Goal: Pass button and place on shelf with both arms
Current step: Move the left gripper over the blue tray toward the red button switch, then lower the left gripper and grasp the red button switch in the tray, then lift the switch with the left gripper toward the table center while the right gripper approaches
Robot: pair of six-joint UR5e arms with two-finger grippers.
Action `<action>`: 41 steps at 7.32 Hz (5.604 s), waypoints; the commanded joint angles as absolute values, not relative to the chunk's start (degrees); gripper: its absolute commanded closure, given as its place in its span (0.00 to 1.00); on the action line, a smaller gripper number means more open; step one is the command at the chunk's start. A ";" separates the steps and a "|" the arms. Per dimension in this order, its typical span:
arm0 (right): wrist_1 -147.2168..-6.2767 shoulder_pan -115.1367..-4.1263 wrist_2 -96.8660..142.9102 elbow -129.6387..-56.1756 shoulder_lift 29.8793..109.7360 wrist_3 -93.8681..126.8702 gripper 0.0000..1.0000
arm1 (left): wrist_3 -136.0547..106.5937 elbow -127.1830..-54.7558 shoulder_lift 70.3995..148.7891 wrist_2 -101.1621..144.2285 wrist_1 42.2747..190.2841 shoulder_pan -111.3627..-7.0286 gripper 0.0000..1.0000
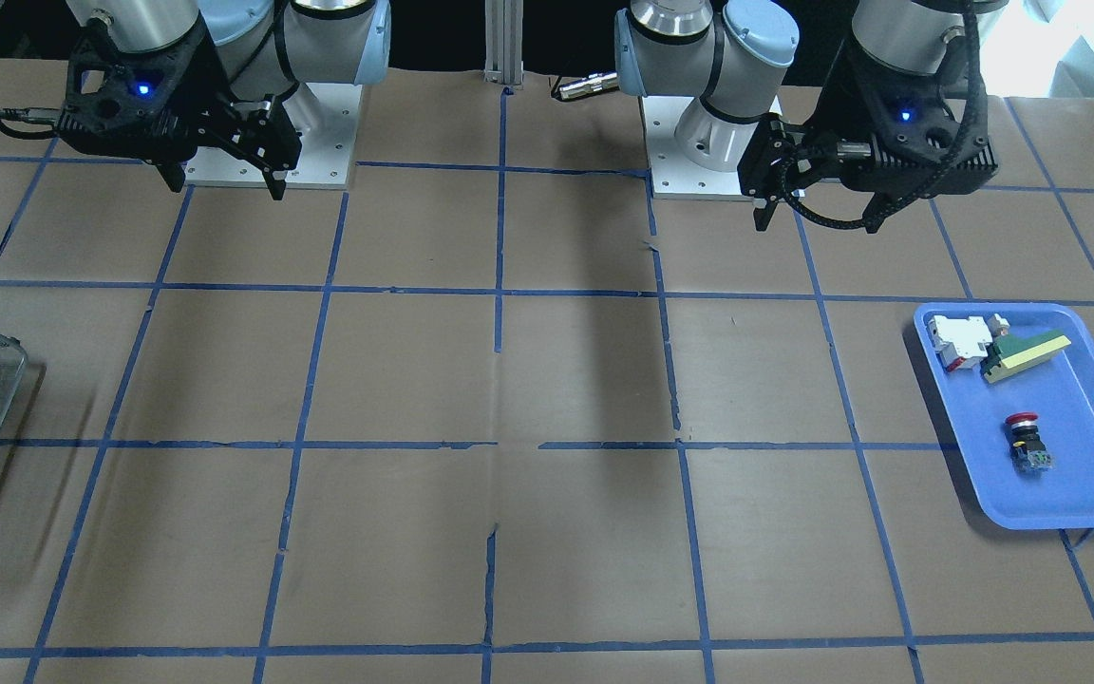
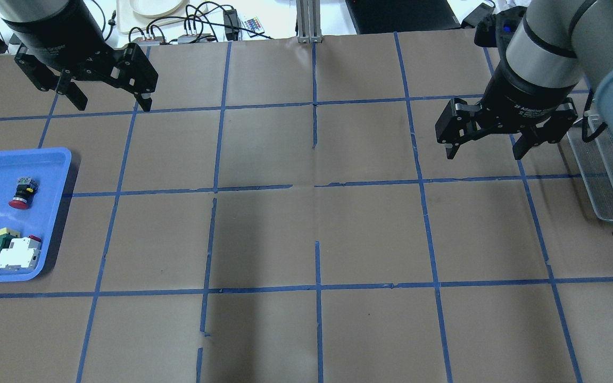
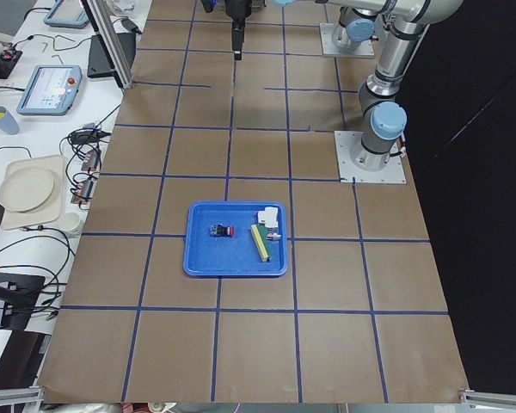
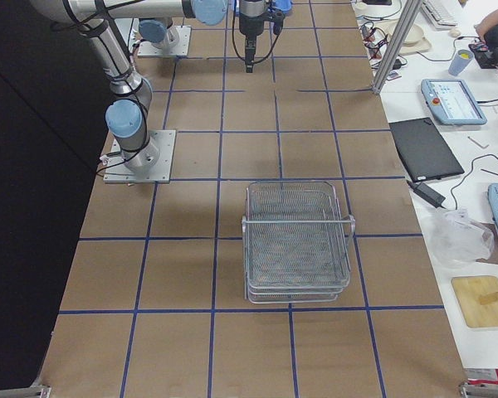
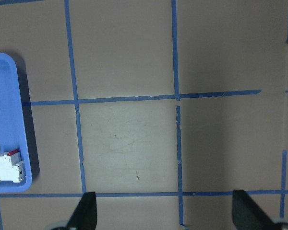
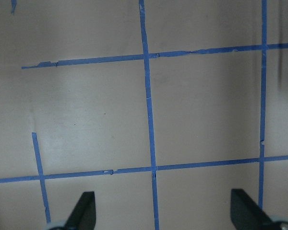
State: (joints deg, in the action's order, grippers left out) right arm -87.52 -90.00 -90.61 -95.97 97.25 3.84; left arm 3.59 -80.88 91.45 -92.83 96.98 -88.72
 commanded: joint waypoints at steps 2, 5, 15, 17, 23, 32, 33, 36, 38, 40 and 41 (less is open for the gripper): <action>-86.92 -90.00 -90.62 -95.98 97.30 3.87 0.00 | 4.04 -81.04 91.14 -92.11 97.03 -88.51 0.00; -86.40 -90.00 -90.62 -95.98 97.38 3.96 0.00 | 8.05 -81.12 90.71 -92.73 96.95 -88.42 0.00; -87.01 -90.00 -90.70 -95.98 97.21 3.96 0.00 | 55.72 -100.63 99.44 -76.88 63.94 -45.24 0.01; -86.84 -90.00 -90.79 -95.98 97.21 4.04 0.00 | 62.13 -99.15 110.35 -71.64 57.78 -39.83 0.01; -87.01 -89.83 -90.79 -95.98 97.21 4.13 0.00 | 71.19 -109.75 117.60 -69.96 29.85 -39.29 0.04; -93.33 -89.82 -89.74 -95.98 97.29 3.87 0.00 | 56.63 -111.09 117.69 -73.39 30.23 -39.11 0.11; -93.60 -89.82 -89.91 -95.89 97.29 4.48 0.00 | 54.86 -111.18 117.60 -73.39 30.50 -39.11 0.12; -93.69 -89.82 -89.82 -95.98 97.03 4.83 0.00 | 55.19 -111.18 117.42 -73.39 30.85 -39.11 0.22; -93.43 -89.91 -90.17 -95.89 97.21 4.75 0.00 | 56.42 -111.53 117.16 -73.13 30.76 -38.76 0.68; -93.08 -90.00 -90.09 -95.89 97.12 4.75 0.00 | 57.30 -111.62 117.07 -73.13 30.85 -38.67 0.93; -93.34 -90.00 -89.83 -95.89 96.95 4.66 0.00 | 58.26 -111.53 116.81 -73.13 30.76 -38.67 0.97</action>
